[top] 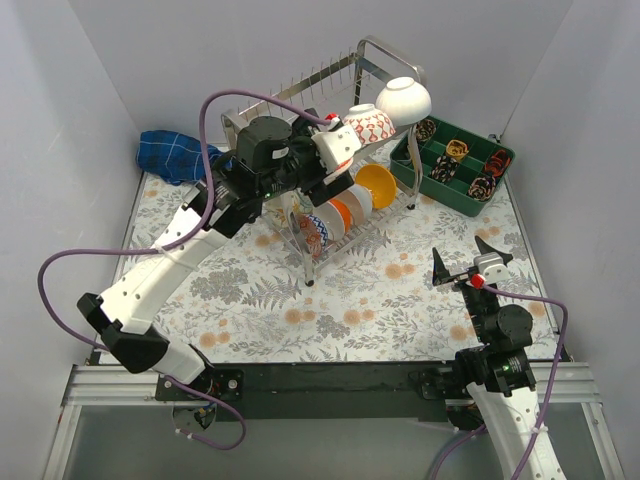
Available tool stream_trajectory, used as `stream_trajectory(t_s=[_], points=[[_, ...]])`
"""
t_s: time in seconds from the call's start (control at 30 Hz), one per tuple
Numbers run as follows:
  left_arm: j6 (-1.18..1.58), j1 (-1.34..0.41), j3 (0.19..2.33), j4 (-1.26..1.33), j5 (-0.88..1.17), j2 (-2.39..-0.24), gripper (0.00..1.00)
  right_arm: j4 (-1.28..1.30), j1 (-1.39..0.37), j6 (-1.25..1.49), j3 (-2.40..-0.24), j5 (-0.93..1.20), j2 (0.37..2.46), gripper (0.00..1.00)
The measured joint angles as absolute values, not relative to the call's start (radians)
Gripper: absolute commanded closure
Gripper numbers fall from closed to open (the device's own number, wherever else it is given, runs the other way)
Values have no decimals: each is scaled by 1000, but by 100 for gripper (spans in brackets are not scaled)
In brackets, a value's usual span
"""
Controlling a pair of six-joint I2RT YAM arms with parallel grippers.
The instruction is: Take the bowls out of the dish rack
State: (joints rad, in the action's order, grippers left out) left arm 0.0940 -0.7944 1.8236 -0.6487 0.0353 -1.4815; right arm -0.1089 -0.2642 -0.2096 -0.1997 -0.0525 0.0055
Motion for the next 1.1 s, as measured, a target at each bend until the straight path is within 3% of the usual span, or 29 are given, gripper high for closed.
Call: stream_trajectory(t_s=[0.33,0.47,0.9,1.1], points=[[100,-794,1823,-643,45,-1465,46,-107,-264,-210,-200,-52,6,1],[97,-794,1822,-641,45,-1465,64,-107,-264,-209,-200,-52,6,1],[65,-794,1819,-591,-15,-1464,83,-107,-264,-210,-200,-52,6,1],[39,-794,1819,-531,-47,-1456,84,-107,-264,-210,-200,-52,6,1]])
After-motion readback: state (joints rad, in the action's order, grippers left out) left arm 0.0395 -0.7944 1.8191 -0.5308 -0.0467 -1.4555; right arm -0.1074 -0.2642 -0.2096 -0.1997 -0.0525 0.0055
